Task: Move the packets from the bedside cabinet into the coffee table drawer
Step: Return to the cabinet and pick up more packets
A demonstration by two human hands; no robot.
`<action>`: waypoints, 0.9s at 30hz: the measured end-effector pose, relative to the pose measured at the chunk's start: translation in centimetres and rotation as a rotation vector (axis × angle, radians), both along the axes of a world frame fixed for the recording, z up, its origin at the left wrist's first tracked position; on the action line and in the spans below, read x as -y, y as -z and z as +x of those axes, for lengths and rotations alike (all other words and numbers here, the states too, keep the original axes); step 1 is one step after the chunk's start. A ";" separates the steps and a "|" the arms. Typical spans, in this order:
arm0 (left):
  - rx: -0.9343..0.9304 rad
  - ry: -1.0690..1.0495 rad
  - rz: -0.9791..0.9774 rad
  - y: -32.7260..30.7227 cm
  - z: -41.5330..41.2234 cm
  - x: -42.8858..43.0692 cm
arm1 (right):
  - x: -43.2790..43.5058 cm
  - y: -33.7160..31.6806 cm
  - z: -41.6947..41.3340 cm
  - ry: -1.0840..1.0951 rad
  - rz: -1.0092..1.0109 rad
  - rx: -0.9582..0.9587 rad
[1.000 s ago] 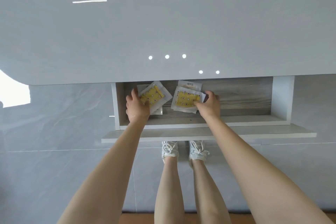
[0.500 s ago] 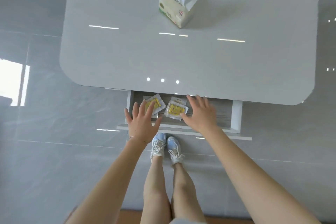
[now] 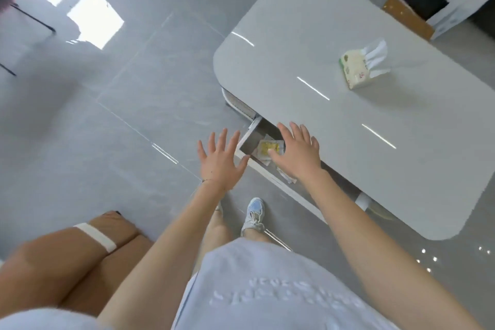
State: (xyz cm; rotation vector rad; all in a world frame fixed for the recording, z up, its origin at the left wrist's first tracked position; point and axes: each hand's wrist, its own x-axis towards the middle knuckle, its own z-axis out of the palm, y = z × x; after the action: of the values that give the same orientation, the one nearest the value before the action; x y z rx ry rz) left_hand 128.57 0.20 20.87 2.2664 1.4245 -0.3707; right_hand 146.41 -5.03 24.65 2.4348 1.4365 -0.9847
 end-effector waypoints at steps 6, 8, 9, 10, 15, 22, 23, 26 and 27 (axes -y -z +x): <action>-0.009 -0.209 0.129 -2.5 -13.6 -5.2 | -8.7 -1.9 -12.1 -0.279 0.078 0.018; -0.020 -0.278 0.161 -3.1 -18.8 -6.7 | -11.6 -2.4 -16.9 -0.374 0.107 0.026; -0.020 -0.323 0.171 -3.3 -21.3 -7.3 | -13.0 -2.7 -19.4 -0.411 0.122 0.028; -0.019 -0.371 0.173 -3.6 -23.8 -8.0 | -14.3 -3.0 -21.9 -0.437 0.134 0.025; -0.040 -0.548 0.129 -4.8 -35.0 -10.6 | -20.3 -3.9 -33.9 -0.518 0.150 0.008; -0.026 -0.755 0.136 -5.2 -48.5 -14.2 | -26.7 -4.2 -48.2 -0.690 0.130 0.012; -0.019 -0.791 0.141 -5.2 -50.1 -14.7 | -27.5 -4.3 -50.0 -0.715 0.125 0.010; -0.004 -0.891 0.155 -4.9 -54.4 -16.0 | -30.2 -4.4 -55.1 -0.808 0.118 0.009; -0.001 -0.924 0.150 -4.7 -55.8 -16.5 | -31.2 -4.4 -56.8 -0.842 0.118 0.010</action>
State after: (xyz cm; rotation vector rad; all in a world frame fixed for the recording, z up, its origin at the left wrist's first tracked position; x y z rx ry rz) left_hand 72.74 16.66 25.57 1.4496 2.3362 0.0399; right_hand 89.62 26.22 29.02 1.5717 2.2479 -0.6786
